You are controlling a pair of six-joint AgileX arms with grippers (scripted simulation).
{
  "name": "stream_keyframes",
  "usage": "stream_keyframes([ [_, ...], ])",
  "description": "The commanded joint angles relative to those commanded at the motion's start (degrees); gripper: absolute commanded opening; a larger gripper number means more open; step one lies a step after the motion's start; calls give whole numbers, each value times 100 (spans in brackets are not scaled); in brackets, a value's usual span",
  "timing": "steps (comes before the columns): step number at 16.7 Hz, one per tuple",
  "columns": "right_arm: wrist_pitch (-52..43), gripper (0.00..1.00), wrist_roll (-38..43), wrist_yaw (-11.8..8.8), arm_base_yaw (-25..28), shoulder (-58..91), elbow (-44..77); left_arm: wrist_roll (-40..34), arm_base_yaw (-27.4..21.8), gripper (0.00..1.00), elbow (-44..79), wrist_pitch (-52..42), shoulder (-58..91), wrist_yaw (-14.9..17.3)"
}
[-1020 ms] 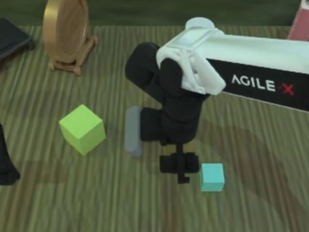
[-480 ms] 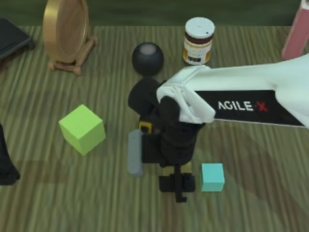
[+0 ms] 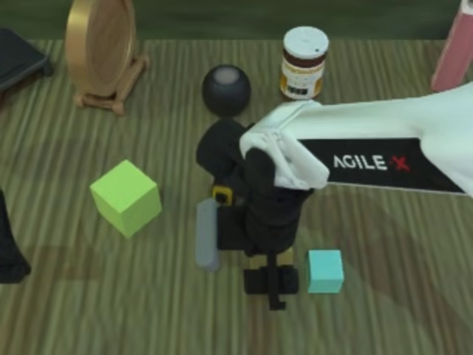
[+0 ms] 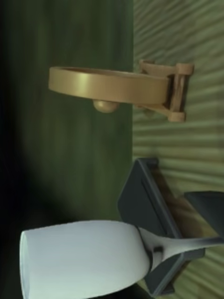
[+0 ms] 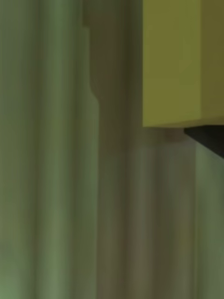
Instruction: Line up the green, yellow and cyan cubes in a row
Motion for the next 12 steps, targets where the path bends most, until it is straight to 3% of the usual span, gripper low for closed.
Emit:
stream_keyframes([
  [8,0,98,0,0,0,0,0,0,0,100,0,0,0,0],
  [12,0,100,0,0,0,0,0,0,0,100,0,0,0,0],
])
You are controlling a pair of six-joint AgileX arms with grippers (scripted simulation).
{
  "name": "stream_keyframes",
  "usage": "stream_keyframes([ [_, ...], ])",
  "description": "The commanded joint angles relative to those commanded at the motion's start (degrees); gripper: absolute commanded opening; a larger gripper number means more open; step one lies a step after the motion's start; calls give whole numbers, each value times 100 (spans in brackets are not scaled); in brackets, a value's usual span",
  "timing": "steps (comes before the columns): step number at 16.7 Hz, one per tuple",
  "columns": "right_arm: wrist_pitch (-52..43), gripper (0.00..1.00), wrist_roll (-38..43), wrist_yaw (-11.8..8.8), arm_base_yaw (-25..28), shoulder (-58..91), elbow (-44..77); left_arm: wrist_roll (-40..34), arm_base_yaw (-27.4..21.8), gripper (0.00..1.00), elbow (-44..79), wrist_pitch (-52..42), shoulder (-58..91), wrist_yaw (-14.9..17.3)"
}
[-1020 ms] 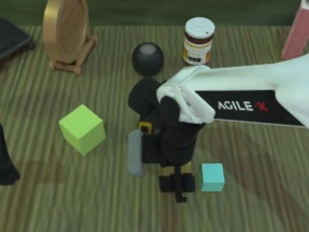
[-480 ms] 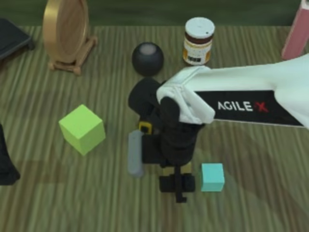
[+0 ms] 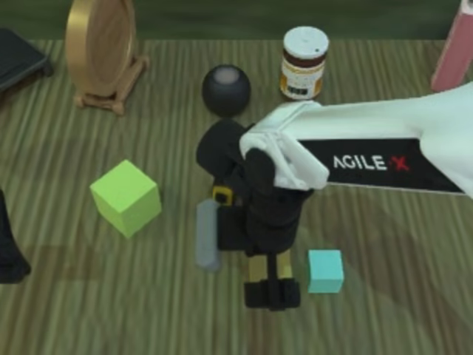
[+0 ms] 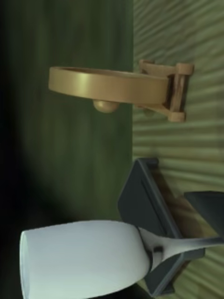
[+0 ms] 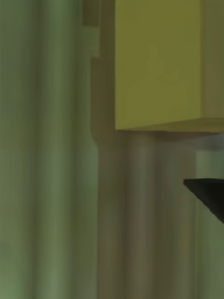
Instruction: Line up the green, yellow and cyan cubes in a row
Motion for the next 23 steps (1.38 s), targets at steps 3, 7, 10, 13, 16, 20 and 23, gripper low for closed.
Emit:
stream_keyframes([
  [3,0,100,0,0,0,0,0,0,0,100,0,0,0,0],
  [7,-100,100,-24,5,27,-41,91,0,0,100,0,0,0,0],
  [10,-624,100,-57,5,62,-236,429,0,0,100,0,0,0,0],
  [13,-1226,100,-33,-5,40,-440,748,0,0,100,0,0,0,0],
  [16,-1363,100,-29,-5,37,-527,840,0,0,100,0,0,0,0],
  [20,-1311,100,-9,-12,9,-560,787,16,-13,100,53,-36,53,3],
  [23,-953,100,164,-74,-233,-1071,418,157,-114,100,552,-366,558,13],
])
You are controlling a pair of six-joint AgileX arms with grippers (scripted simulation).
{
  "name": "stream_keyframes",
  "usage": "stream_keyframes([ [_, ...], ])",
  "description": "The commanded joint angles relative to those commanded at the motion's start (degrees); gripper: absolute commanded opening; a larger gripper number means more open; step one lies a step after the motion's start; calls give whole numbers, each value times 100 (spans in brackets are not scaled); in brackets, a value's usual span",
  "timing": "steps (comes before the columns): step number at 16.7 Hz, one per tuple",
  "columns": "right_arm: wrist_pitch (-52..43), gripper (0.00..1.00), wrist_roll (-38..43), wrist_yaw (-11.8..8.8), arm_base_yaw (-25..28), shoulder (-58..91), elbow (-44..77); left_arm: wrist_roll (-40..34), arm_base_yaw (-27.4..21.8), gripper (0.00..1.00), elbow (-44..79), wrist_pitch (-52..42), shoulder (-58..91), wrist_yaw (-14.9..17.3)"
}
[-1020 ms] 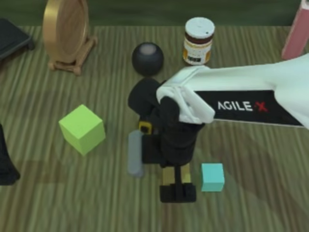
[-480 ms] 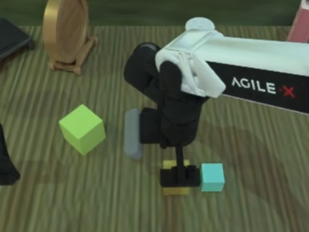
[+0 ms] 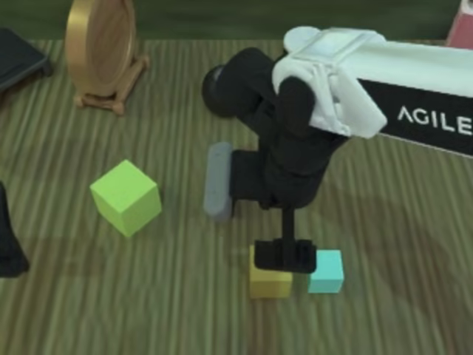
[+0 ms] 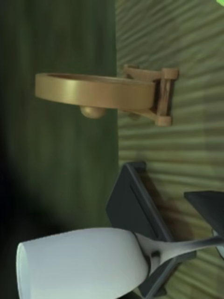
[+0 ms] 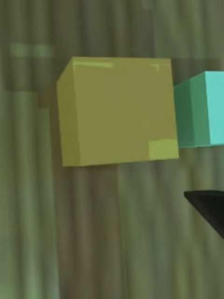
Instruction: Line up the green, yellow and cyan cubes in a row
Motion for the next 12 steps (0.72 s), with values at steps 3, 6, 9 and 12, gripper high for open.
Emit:
stream_keyframes([
  [3,645,100,326,-94,-432,-1032,-725,249,-160,100,907,-591,1002,0],
  [6,1464,100,808,-189,-1015,-2552,-1792,582,-366,100,2094,-1392,2534,-7],
  [9,2364,100,1434,-247,-1710,-4375,-3172,960,-601,100,3405,-2315,4436,-12],
  [12,3254,100,2132,-249,-2432,-6254,-4697,1345,-845,100,4714,-3270,6360,-12],
])
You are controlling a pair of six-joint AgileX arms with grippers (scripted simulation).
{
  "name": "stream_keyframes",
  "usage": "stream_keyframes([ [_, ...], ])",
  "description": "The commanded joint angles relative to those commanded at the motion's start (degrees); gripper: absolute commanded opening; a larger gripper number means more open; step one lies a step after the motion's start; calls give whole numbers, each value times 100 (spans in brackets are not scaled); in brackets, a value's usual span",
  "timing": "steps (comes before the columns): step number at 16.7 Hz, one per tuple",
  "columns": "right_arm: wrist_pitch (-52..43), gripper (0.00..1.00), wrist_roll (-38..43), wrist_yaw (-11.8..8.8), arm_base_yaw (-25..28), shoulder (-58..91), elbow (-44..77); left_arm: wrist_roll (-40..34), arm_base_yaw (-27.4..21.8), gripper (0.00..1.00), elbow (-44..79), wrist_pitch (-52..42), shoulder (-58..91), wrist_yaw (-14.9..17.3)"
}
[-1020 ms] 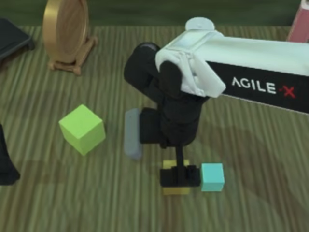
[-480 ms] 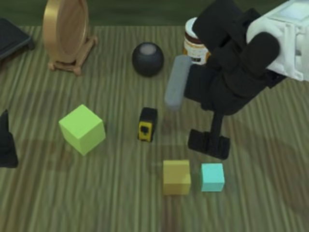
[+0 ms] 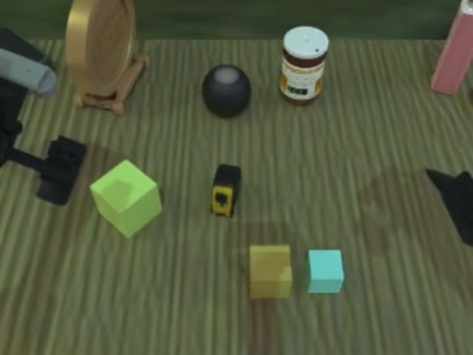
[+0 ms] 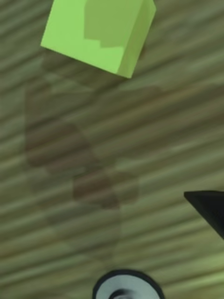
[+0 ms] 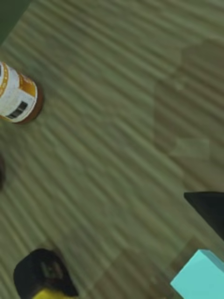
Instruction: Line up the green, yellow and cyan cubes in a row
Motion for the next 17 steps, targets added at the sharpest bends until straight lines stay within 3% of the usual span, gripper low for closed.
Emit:
stream_keyframes([
  [9,2142,100,1696,266,-1548,-4236,-3607,916,-592,100,3214,-2204,4161,12],
  [17,2696,100,2111,392,-1849,-5241,-4357,1135,-733,100,4041,-2666,5087,11],
])
